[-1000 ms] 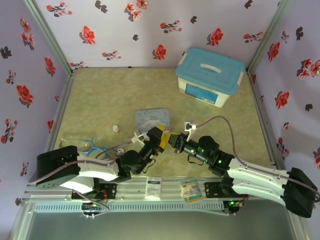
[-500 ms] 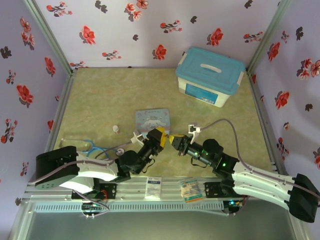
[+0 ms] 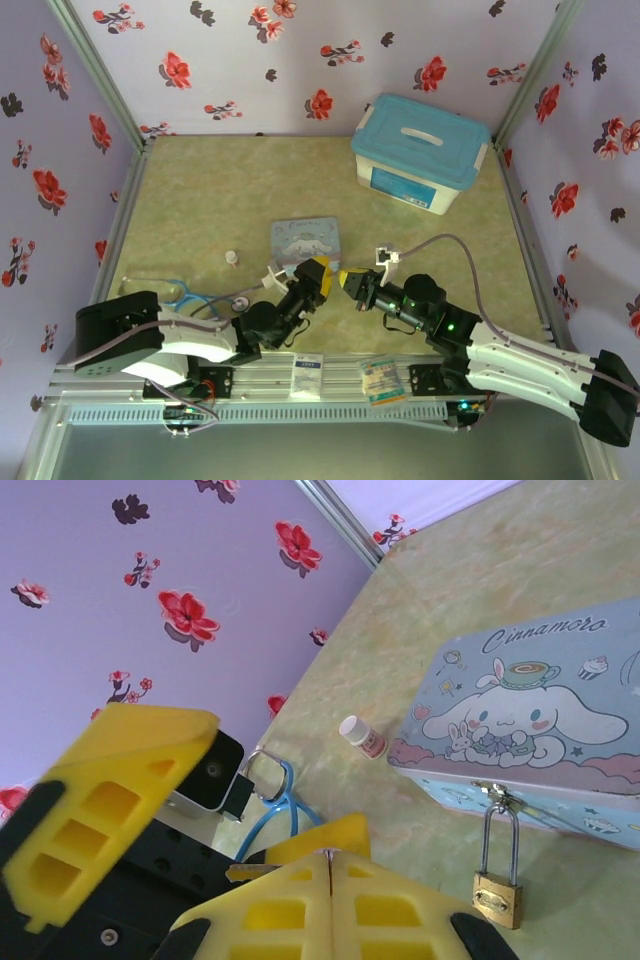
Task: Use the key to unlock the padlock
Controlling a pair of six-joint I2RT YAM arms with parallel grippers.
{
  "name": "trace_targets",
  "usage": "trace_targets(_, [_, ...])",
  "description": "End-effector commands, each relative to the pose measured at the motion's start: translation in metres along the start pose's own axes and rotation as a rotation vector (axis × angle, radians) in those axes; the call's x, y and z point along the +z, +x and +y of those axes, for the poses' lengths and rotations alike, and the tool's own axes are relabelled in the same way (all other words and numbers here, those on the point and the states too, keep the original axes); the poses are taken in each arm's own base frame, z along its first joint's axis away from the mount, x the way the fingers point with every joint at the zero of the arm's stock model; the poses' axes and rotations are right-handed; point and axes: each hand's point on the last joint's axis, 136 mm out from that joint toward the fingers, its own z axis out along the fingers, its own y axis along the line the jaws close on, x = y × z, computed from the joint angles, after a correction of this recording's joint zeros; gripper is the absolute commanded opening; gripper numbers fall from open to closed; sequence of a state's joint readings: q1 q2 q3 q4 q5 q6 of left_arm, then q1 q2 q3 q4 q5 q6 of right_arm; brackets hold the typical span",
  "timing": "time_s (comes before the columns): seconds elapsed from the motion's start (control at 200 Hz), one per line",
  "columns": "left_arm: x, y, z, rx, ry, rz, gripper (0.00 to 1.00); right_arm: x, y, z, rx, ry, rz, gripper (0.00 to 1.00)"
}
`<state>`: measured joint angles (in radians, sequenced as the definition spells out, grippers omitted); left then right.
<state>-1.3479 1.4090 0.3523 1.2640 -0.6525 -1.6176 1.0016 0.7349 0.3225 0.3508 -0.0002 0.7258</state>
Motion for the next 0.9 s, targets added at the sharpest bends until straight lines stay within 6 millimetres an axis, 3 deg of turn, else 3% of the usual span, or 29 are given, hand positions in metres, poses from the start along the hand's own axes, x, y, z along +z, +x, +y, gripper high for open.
trace_targets(0.0, [0.003,-0.002,0.008,0.013,-0.009,-0.016,0.60,0.001,-0.005,0.009,-0.010,-0.020,-0.001,0.00])
trace_targets(0.37, [0.003,-0.001,0.034,0.006,-0.067,-0.012,0.42,0.003,0.006,-0.004,-0.018,0.035,0.039,0.00])
trace_targets(0.53, [0.003,-0.002,0.042,-0.007,-0.084,-0.015,0.23,0.007,0.008,-0.007,-0.023,0.045,0.045,0.00])
trace_targets(0.89, [0.003,-0.002,0.046,-0.021,-0.091,-0.019,0.15,0.008,0.009,-0.006,-0.038,0.036,0.049,0.00])
